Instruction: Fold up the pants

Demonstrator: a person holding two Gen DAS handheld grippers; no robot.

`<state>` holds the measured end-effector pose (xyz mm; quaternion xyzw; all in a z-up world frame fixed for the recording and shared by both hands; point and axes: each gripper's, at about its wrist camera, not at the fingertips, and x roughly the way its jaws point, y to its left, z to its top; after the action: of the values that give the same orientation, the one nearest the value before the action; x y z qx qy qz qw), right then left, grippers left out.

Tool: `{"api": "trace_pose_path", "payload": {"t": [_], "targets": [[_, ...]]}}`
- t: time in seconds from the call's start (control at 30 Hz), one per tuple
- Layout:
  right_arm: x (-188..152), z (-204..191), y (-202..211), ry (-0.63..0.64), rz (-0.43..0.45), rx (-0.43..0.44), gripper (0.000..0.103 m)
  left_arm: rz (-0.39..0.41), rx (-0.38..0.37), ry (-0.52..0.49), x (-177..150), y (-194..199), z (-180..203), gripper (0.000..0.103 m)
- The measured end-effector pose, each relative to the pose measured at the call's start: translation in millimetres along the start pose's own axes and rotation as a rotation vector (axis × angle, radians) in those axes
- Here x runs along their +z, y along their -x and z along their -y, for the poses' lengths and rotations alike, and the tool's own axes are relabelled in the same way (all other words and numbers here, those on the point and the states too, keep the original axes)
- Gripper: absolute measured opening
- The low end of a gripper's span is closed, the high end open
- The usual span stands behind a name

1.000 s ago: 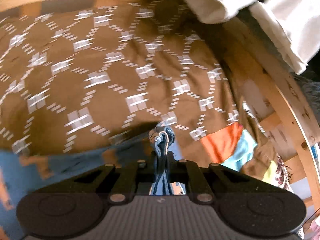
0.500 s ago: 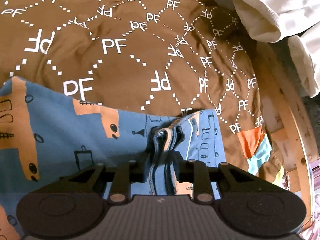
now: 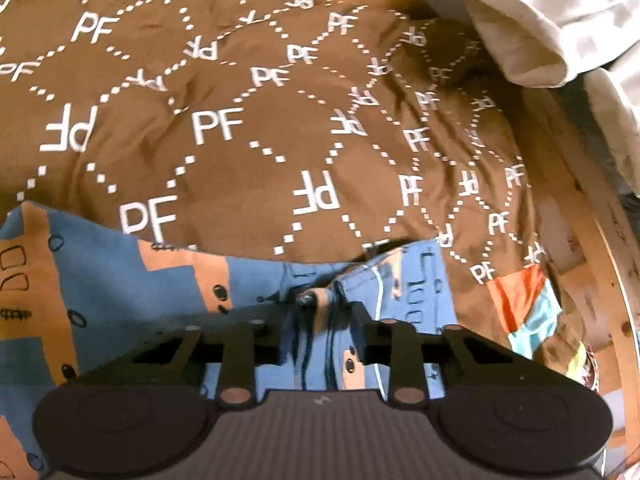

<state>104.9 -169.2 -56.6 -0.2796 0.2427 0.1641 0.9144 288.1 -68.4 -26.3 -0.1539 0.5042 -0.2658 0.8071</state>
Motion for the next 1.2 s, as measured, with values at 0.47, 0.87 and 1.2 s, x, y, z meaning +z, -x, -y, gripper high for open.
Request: {"api": "trace_pose_path", "payload": {"t": [0.47,0.87,1.2], "targets": [[-1.2,14.6,14.9,-0.081,0.036,-0.006,0.013,-0.012,0.038,0.065,-1.2,7.9,-2.2,0.006],[5.8,33.9,33.1,-0.189,0.044,0.019,0.013,0.003,-0.076,0.136,-8.4,17.3,-21.2,0.064],[0.5,36.2,37.0,-0.208,0.033,0.049,0.013,-0.017,-0.181,0.286,-48.2,0.1,-32.9,0.068]]}}
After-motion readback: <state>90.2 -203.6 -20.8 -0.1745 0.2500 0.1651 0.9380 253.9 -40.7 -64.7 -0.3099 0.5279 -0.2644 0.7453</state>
